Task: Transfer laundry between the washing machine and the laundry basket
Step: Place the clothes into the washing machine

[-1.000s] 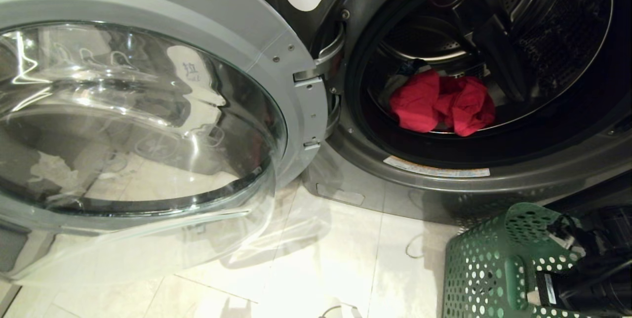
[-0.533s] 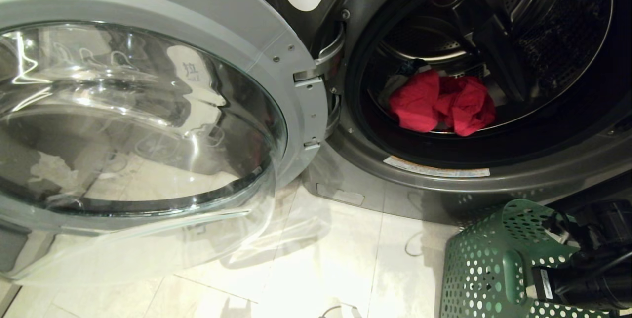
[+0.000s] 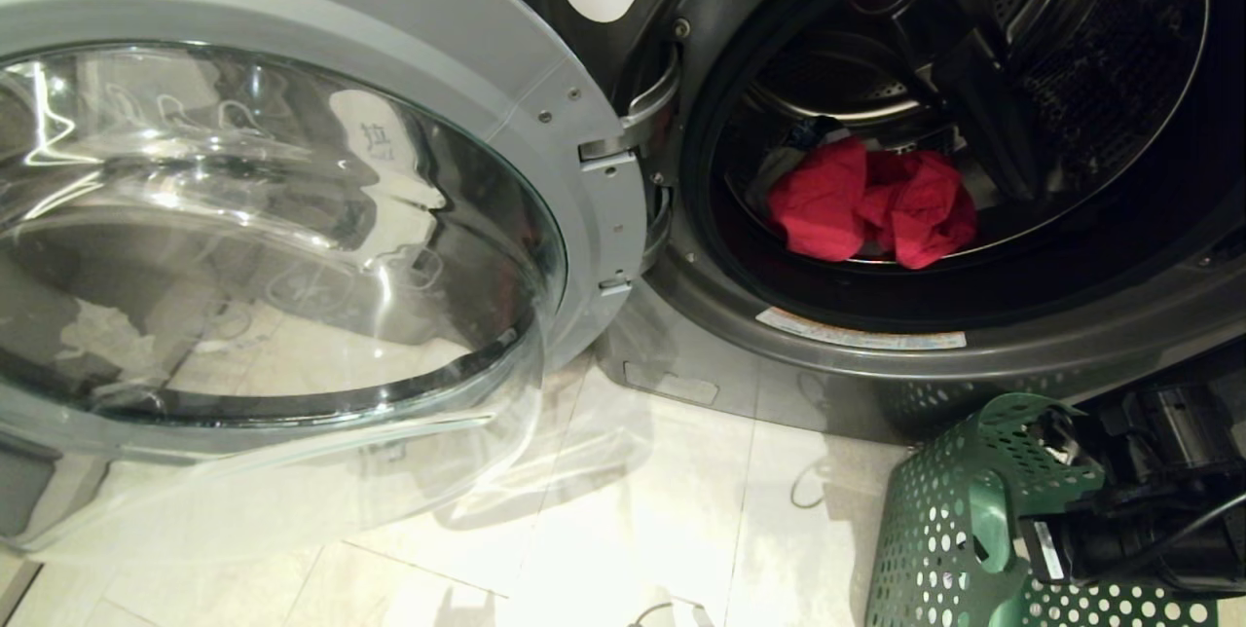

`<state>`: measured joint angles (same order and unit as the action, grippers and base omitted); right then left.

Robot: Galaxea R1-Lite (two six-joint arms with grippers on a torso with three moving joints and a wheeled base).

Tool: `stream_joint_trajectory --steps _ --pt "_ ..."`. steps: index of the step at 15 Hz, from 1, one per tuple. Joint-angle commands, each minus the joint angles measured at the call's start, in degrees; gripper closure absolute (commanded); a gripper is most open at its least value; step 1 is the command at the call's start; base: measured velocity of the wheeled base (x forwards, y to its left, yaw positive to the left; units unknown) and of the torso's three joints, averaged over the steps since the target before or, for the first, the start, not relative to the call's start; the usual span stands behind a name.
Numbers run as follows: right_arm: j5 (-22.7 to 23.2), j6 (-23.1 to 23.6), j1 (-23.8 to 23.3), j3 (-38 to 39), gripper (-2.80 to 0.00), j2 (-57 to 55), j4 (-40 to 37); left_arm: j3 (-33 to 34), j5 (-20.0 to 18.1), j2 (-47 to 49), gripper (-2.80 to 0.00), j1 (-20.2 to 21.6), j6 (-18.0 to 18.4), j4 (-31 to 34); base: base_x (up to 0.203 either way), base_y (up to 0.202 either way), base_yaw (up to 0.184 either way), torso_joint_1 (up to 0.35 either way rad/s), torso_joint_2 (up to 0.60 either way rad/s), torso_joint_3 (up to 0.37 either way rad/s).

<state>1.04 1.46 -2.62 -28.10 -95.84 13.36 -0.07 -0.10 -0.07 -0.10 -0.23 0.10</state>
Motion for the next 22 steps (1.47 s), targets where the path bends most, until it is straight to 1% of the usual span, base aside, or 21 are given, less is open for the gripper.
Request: stream_joint_trajectory --steps 1,5,6,9,10,12,15,17,18,19,21,22 --pt "0.0 0.2 0.4 0.4 0.0 -0.2 0.5 0.0 0.0 0.1 0.0 0.0 0.0 0.0 0.0 0.0 0.0 0.0 0.0 0.0" --pt "0.0 0.3 0.9 2.3 0.0 0.2 0.8 0.1 0.0 0.1 0.0 0.0 0.0 0.0 0.0 0.0 0.0 0.0 0.0 0.0" --pt "0.0 0.2 0.8 2.9 -2.8 0.4 0.8 0.0 0.0 0.1 0.0 0.0 0.0 0.0 0.0 0.0 0.0 0.0 0.0 0.0" --pt "-0.2 0.1 0.8 3.3 -2.8 1.2 0.8 0.0 0.0 0.1 0.0 0.0 0.0 0.0 0.0 0.0 0.0 0.0 0.0 0.0" --pt "-1.1 0.2 0.8 3.4 -2.8 1.9 0.8 0.0 0.0 0.1 0.0 0.0 0.0 0.0 0.0 0.0 0.0 0.0 0.0 0.0" --pt "-5.9 0.2 0.8 4.9 -2.8 4.9 0.8 0.0 0.0 0.1 0.0 0.0 0.0 0.0 0.0 0.0 0.0 0.0 0.0 0.0" --pt "-9.8 0.2 0.8 8.5 -2.8 13.4 1.5 0.0 0.0 0.1 0.0 0.0 0.0 0.0 0.0 0.0 0.0 0.0 0.0 0.0" --pt "-10.8 0.9 0.8 10.0 -2.8 19.9 2.7 0.0 0.0 0.1 0.0 0.0 0.0 0.0 0.0 0.0 0.0 0.0 0.0 0.0" --pt "-10.8 2.4 0.9 10.1 -2.8 22.9 3.2 0.0 0.0 0.1 0.0 0.0 0.0 0.0 0.0 0.0 0.0 0.0 0.0 0.0" --pt "-9.8 4.4 1.8 10.2 -2.8 24.9 4.3 0.0 0.0 0.1 0.0 0.0 0.0 0.0 0.0 0.0 0.0 0.0 0.0 0.0" --pt "-6.7 6.1 7.6 10.5 -2.8 25.5 7.6 0.0 0.0 0.1 0.0 0.0 0.0 0.0 0.0 0.0 0.0 0.0 0.0 0.0" --pt "-6.1 6.1 10.9 10.6 -2.8 24.7 8.9 0.0 0.0 0.1 0.0 0.0 0.0 0.0 0.0 0.0 0.0 0.0 0.0 0.0"
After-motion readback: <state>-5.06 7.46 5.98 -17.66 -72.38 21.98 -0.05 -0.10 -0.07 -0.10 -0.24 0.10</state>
